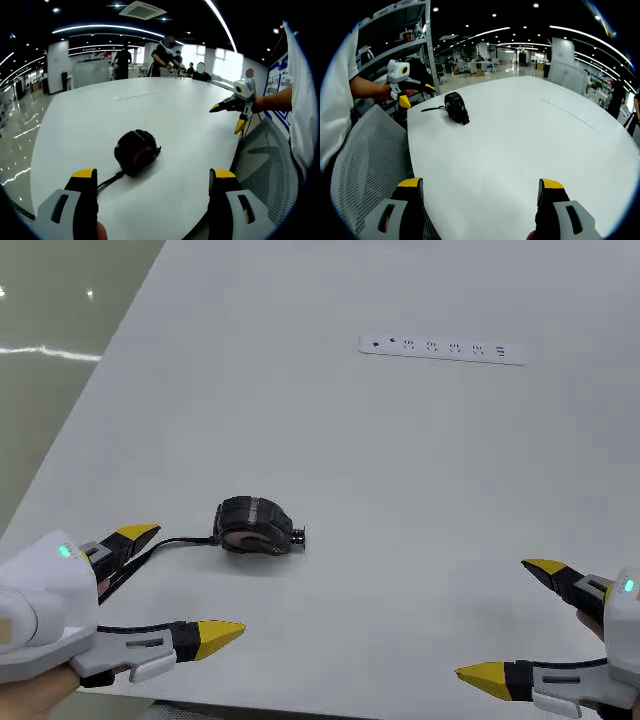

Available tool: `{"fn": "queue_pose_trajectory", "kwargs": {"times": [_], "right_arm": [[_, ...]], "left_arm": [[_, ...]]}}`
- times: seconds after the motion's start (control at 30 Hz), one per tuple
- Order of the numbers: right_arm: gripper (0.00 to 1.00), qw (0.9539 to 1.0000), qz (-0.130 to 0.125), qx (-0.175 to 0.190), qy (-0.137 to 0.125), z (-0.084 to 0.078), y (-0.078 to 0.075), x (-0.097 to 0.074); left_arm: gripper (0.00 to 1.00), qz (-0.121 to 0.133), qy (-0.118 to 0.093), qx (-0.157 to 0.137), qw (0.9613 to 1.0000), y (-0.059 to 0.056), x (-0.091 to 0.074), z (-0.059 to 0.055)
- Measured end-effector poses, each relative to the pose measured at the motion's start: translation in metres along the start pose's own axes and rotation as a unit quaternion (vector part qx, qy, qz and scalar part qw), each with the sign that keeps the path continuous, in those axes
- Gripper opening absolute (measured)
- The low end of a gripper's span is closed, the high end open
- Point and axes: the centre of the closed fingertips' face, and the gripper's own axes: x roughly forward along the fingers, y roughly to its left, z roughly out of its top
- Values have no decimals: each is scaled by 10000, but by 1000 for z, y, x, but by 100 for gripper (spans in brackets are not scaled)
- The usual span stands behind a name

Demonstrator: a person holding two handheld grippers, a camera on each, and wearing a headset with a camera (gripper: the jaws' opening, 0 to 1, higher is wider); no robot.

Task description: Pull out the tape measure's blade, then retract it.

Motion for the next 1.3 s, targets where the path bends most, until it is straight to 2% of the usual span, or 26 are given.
{"fn": "queue_pose_trajectory", "kwargs": {"times": [0.3,0.63,0.97,1.3], "right_arm": [[93,9994,243,-239,64,8,3,14],[93,9976,483,-475,135,18,6,33],[92,9954,650,-675,217,25,4,48],[92,9924,829,-858,313,32,6,63]], "left_arm": [[89,-233,41,181,9996,3,13,8],[89,-497,238,412,9976,6,27,6],[87,-716,451,706,9939,11,41,5],[83,-919,690,1003,9883,21,53,-1]]}}
